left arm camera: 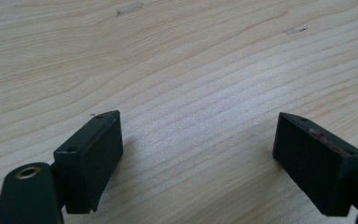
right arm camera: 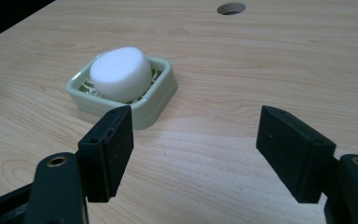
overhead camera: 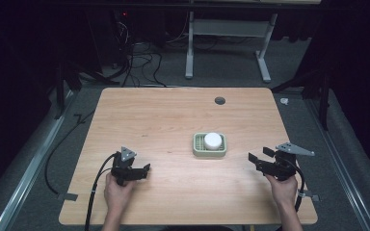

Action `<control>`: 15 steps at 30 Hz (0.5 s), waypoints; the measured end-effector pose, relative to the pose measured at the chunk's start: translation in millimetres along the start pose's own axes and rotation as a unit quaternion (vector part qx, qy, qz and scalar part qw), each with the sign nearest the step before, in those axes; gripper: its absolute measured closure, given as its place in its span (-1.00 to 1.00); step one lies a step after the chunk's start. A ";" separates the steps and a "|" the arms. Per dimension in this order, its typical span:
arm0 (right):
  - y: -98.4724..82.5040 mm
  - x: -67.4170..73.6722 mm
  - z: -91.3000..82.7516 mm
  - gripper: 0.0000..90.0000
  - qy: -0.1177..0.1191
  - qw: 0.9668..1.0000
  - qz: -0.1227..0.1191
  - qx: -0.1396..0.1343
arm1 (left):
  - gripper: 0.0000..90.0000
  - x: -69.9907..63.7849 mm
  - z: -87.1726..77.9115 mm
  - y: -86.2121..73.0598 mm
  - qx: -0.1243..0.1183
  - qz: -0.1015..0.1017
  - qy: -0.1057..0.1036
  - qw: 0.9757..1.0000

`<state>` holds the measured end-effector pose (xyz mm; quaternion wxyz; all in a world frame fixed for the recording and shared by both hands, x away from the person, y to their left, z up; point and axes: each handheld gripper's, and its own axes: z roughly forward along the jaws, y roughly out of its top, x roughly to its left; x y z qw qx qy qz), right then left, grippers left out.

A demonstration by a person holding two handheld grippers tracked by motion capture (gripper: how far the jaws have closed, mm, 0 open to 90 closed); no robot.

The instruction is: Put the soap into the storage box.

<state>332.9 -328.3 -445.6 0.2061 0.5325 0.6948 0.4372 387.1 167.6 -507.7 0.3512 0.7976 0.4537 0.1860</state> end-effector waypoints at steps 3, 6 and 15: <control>-3.4 -0.3 2.4 -0.37 -0.001 1.000 0.000 0.004 | -0.63 0.0 0.0 0.0 0.000 0.000 0.000 1.000; -6.2 -0.6 5.2 -0.37 -0.002 1.000 -0.001 0.008 | -0.64 0.0 0.0 0.0 0.000 0.000 0.000 1.000; -15.2 1.1 15.3 -0.36 -0.009 1.000 0.000 0.023 | -0.63 0.0 0.0 0.0 0.000 0.000 0.000 1.000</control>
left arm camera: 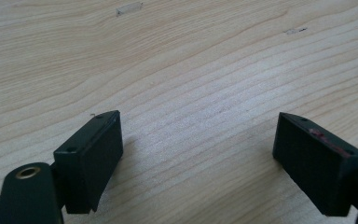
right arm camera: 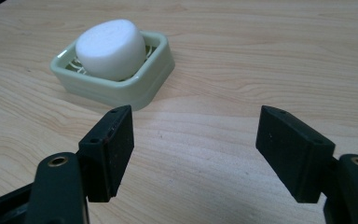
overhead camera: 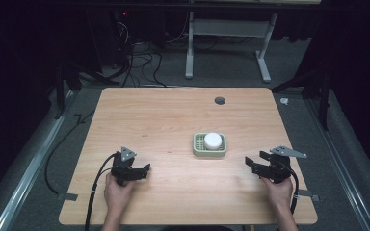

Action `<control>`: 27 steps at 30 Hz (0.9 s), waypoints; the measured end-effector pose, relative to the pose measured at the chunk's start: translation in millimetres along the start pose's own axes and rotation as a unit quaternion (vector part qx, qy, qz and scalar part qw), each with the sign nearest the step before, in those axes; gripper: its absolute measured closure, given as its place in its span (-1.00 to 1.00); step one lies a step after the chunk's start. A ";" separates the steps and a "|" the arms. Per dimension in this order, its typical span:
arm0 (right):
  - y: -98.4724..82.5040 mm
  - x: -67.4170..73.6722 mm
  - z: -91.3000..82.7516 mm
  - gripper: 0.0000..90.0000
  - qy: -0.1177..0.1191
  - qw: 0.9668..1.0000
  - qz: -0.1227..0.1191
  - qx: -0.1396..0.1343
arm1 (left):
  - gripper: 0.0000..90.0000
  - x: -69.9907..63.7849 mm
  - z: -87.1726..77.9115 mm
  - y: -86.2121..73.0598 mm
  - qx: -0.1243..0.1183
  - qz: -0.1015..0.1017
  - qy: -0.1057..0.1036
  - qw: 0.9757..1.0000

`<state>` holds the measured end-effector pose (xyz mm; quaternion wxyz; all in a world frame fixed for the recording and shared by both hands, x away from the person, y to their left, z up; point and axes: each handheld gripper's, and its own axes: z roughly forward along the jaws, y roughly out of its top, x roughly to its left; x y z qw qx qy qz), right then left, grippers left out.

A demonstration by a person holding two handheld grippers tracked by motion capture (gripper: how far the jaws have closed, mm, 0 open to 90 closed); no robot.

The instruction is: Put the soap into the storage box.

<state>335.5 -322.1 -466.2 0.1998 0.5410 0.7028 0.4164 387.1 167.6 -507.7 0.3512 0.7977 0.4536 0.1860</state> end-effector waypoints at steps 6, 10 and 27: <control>-5.5 0.8 6.7 -0.36 -0.007 1.000 -0.001 0.013 | -0.64 0.0 0.0 0.0 0.000 0.000 0.000 1.000; -8.1 2.4 12.1 -0.36 -0.014 1.000 -0.006 0.020 | -0.64 0.0 0.1 0.0 0.000 0.000 0.000 1.000; -14.3 5.0 27.9 -0.36 -0.040 0.998 -0.025 0.041 | -0.63 0.0 0.0 0.0 0.000 0.000 0.000 1.000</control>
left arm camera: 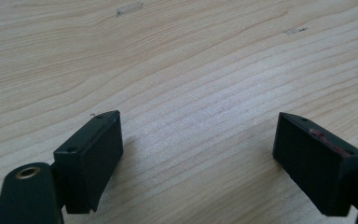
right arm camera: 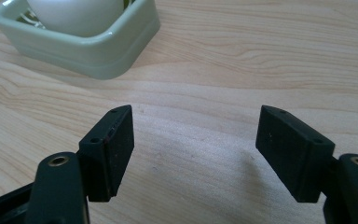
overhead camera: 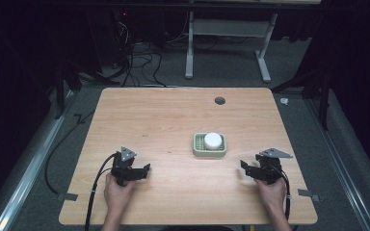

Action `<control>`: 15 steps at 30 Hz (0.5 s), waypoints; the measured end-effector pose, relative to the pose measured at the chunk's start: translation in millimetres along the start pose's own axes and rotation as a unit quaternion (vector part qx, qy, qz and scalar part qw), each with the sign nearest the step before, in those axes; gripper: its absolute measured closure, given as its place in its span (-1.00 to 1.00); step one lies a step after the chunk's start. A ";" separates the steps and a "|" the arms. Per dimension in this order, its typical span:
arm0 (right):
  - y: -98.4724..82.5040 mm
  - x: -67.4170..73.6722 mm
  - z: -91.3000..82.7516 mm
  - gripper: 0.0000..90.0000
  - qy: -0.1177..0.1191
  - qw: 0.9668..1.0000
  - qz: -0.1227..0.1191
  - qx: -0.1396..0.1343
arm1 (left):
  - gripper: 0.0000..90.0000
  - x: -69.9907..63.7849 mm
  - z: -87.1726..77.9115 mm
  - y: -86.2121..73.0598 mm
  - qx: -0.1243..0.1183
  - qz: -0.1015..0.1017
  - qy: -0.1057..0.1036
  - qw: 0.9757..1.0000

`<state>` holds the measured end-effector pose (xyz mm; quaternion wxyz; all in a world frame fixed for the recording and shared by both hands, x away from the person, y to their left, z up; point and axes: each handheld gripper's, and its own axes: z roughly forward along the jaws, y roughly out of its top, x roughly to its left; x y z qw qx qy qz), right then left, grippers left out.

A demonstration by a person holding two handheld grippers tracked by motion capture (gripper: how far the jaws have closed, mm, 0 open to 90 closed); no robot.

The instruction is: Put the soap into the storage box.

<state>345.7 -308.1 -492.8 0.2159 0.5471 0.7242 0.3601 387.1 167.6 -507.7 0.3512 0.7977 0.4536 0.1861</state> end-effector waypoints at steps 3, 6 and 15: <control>-0.8 1.5 3.3 -0.36 -0.005 1.000 -0.003 0.008 | -0.63 0.0 0.0 0.0 0.000 0.000 0.000 1.000; -1.5 3.3 6.6 -0.36 -0.011 1.000 -0.008 0.014 | -0.64 0.0 0.0 0.0 0.000 0.000 0.000 1.000; -3.2 7.6 10.6 -0.36 -0.023 0.999 -0.021 0.026 | -0.63 0.0 0.0 0.0 0.000 0.000 0.000 1.000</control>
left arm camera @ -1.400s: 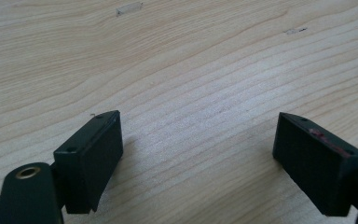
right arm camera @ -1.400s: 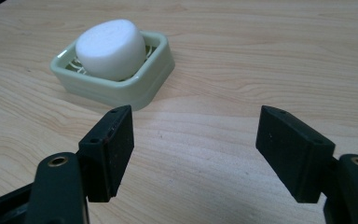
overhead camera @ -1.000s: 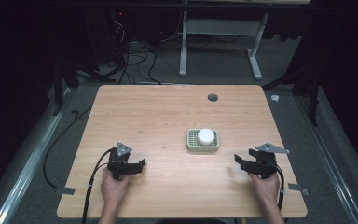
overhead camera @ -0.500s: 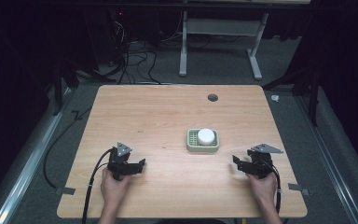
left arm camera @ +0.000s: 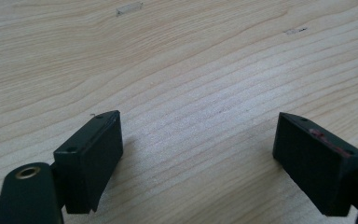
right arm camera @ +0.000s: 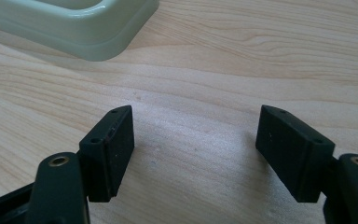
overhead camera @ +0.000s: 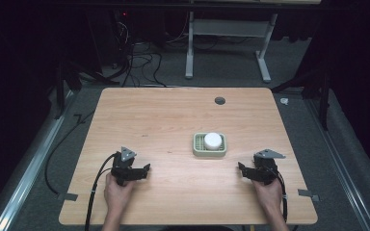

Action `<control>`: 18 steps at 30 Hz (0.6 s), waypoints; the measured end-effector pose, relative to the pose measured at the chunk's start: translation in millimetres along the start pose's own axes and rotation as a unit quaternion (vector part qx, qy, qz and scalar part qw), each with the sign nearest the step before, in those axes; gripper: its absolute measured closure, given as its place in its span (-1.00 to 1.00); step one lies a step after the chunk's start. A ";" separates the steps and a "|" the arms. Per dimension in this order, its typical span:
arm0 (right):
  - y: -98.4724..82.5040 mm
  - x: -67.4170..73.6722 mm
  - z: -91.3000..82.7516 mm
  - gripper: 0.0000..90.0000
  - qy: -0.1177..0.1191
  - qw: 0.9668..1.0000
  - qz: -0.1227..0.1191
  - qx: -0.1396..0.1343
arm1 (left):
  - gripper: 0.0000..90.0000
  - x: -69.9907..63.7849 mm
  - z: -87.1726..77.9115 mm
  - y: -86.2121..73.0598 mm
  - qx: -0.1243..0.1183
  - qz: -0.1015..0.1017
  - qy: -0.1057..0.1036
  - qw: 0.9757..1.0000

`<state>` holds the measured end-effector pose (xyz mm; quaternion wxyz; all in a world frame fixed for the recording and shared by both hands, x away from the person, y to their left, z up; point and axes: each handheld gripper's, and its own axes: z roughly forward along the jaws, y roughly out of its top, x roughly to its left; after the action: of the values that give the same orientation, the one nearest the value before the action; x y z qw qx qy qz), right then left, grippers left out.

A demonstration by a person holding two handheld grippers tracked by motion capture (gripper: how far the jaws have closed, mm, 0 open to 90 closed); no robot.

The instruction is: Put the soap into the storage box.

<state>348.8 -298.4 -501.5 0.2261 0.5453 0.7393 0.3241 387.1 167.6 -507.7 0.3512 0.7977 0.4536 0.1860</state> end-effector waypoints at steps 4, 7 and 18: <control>0.2 3.6 0.8 -0.37 -0.007 1.000 -0.016 0.005 | -0.63 0.0 0.0 0.0 0.000 0.000 0.000 1.000; 0.2 3.6 0.8 -0.38 -0.007 1.000 -0.015 0.005 | -0.63 0.0 0.0 -0.1 0.000 0.000 0.000 1.000; 0.2 3.7 0.8 -0.38 -0.006 1.000 -0.014 0.005 | -0.64 0.0 0.0 0.0 0.000 0.000 0.000 1.000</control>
<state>348.3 -294.7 -501.8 0.2325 0.5381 0.7470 0.3137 387.0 167.6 -507.7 0.3512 0.7976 0.4537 0.1861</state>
